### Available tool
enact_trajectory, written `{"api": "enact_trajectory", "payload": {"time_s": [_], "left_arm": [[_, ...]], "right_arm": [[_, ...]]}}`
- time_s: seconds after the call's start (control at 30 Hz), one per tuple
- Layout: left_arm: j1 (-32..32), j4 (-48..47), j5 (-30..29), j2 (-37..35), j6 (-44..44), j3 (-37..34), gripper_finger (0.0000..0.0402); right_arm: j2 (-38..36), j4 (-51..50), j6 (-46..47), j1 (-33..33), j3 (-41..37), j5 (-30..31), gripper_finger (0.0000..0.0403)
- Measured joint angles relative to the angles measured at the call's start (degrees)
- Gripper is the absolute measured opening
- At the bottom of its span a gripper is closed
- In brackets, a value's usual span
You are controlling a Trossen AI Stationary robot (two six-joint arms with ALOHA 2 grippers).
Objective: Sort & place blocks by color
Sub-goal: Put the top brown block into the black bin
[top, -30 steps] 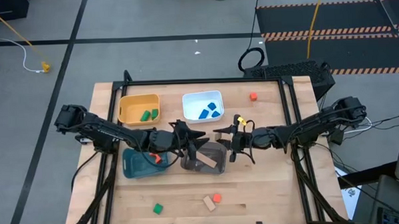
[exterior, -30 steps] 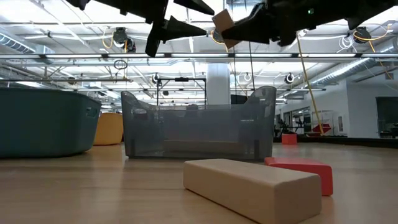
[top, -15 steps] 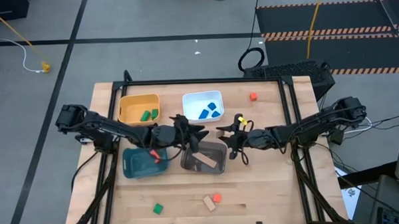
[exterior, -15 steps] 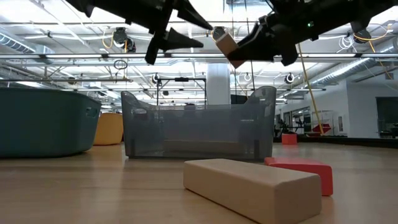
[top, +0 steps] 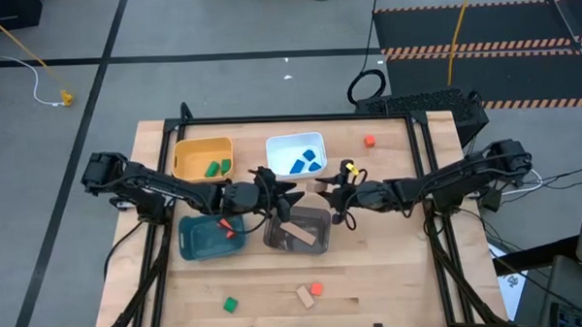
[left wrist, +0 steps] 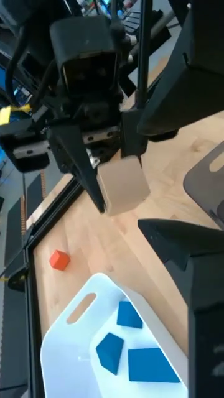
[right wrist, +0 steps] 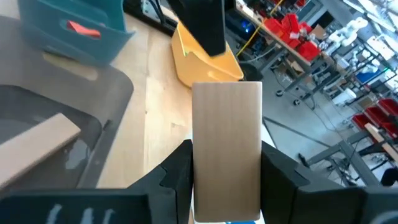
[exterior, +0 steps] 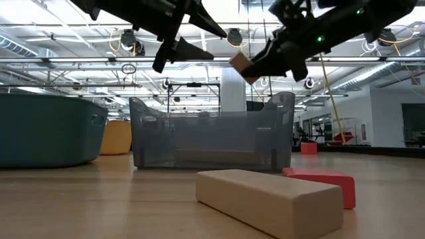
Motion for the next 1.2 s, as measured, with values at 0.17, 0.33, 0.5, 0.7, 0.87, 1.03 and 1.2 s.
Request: {"api": "enact_trajectory", "payload": {"time_s": [0.17, 0.33, 0.5, 0.7, 0.87, 1.03, 1.2], "left_arm": [[1.3, -1.0, -0.4, 0.0, -3.2, 0.0, 0.0272], [2.8, -2.9, -0.5, 1.5, -6.5, 0.0, 0.0286], [3.3, -2.0, -0.5, 5.2, -9.6, -0.1, 0.0279], [3.6, 3.5, -0.6, 7.5, -9.0, -0.1, 0.0264], [3.6, 7.2, 0.5, 7.6, -6.6, -0.1, 0.0258], [3.8, 6.5, 1.1, 7.6, -7.0, 0.0, 0.0258], [3.8, 6.7, 1.1, 7.6, -7.4, 0.0, 0.0257]], "right_arm": [[3.7, 0.9, -0.1, -0.5, 0.0, -0.1, 0.0115], [7.2, 4.5, -2.9, -0.5, 0.0, 0.2, 0.0115], [7.9, 5.5, -4.8, -0.7, 1.2, 4.2, 0.0115], [7.9, 4.1, -4.1, -1.6, 1.9, 4.5, 0.0115], [7.9, 1.7, -1.2, -2.3, 2.1, 2.8, 0.0115], [7.9, 3.3, -0.7, -2.3, 2.1, 1.6, 0.0115], [7.9, 3.9, -1.3, -2.2, 3.2, 1.2, 0.0115]]}}
